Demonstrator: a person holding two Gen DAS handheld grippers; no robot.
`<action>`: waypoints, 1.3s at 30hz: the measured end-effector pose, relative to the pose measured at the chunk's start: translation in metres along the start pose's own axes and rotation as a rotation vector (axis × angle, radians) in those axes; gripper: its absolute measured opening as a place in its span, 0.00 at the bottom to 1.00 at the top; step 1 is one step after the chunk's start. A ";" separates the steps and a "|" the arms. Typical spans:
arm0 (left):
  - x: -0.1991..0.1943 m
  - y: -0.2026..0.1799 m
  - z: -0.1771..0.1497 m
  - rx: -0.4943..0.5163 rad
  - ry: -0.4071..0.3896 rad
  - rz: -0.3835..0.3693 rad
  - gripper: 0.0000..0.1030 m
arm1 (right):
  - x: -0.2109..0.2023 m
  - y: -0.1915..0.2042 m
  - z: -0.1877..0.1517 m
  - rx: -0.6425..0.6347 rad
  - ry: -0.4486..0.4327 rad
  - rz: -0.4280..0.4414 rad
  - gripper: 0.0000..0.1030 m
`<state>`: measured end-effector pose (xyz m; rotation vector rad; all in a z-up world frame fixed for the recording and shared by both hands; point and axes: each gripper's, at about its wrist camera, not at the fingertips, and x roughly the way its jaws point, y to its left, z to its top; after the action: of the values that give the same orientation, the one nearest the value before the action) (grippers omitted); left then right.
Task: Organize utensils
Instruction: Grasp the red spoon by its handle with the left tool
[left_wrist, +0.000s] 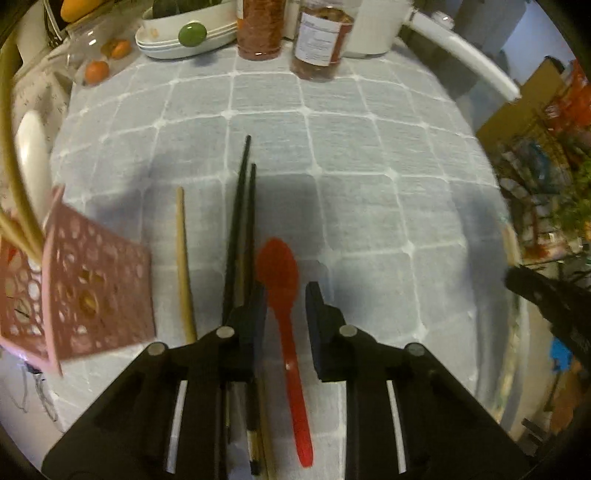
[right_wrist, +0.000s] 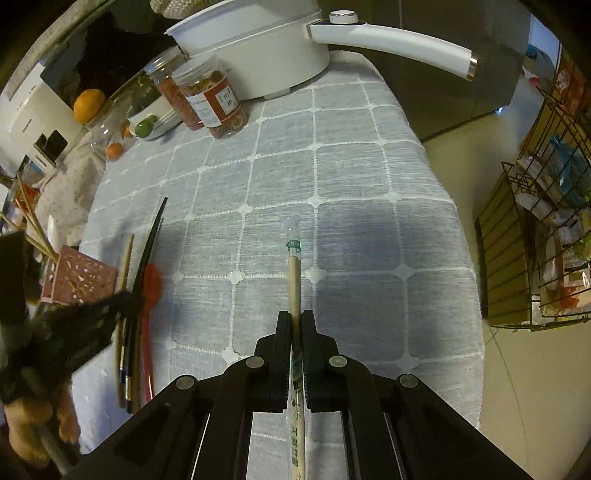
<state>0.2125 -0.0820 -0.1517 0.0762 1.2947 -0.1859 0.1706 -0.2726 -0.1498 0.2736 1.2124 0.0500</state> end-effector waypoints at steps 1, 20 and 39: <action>0.003 -0.002 0.003 0.004 0.008 0.010 0.22 | -0.002 -0.002 0.000 0.002 -0.002 0.004 0.05; 0.023 -0.013 0.019 0.032 0.056 0.109 0.25 | -0.005 -0.010 0.000 0.019 -0.007 0.013 0.05; -0.036 -0.024 -0.004 0.067 -0.147 -0.006 0.04 | -0.017 -0.006 -0.001 0.022 -0.042 0.016 0.05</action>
<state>0.1951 -0.1015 -0.1170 0.1140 1.1423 -0.2360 0.1635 -0.2813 -0.1363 0.3020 1.1696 0.0446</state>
